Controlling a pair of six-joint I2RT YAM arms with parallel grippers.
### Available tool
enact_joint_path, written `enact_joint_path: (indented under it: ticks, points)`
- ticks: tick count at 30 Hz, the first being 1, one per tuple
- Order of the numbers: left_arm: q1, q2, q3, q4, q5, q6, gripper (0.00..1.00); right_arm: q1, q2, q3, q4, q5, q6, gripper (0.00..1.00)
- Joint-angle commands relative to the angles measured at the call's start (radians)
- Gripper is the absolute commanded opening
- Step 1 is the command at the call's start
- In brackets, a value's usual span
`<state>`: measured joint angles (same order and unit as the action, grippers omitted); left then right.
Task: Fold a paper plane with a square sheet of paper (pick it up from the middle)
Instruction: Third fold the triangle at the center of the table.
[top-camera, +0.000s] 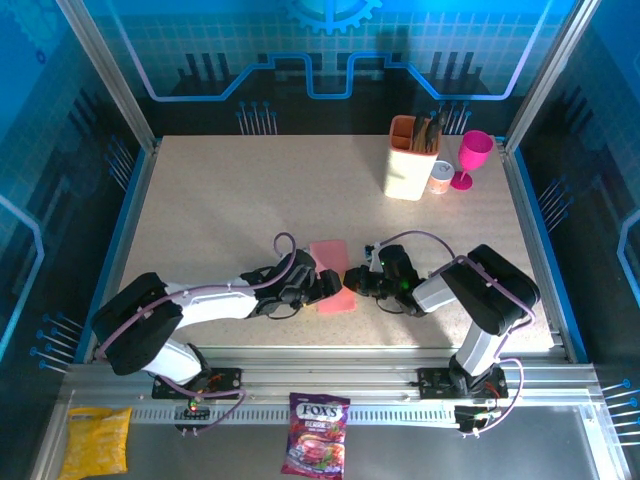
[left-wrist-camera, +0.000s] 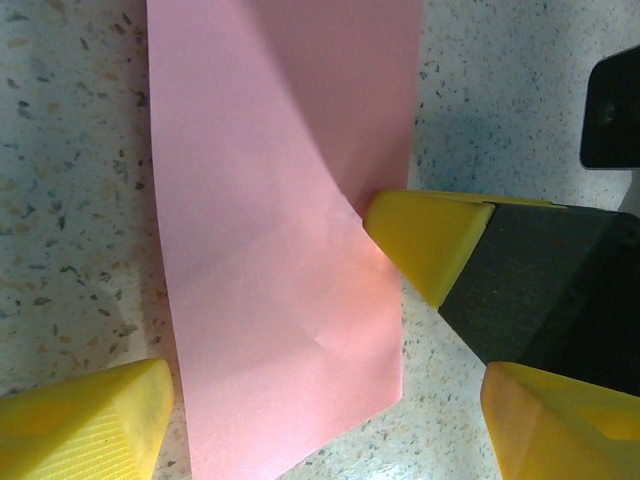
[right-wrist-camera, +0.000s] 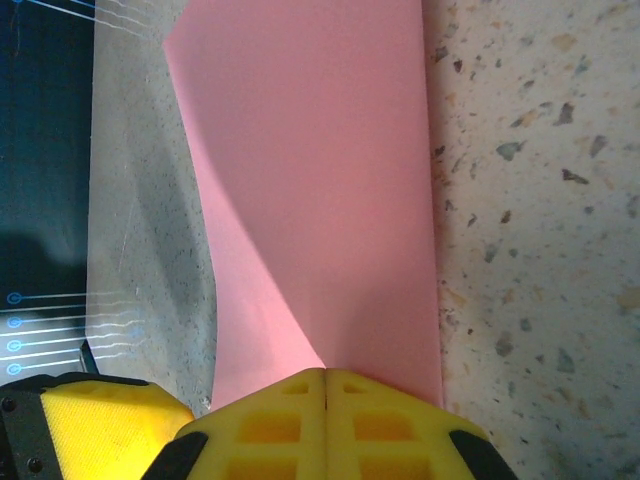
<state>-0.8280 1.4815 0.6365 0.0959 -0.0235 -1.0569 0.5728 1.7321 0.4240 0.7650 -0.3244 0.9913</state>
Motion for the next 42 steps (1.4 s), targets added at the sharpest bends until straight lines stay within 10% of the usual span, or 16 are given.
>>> enact_joint_path:
  ticks: [1,42]
  points:
    - [-0.010,0.011,0.003,-0.058,-0.048,-0.018,0.81,-0.013,0.053,-0.041,-0.116,0.026,0.001,0.00]
    - [-0.034,0.064,0.046,0.034,-0.005,0.041,0.72,-0.028,0.116,-0.057,-0.034,-0.011,0.024,0.00]
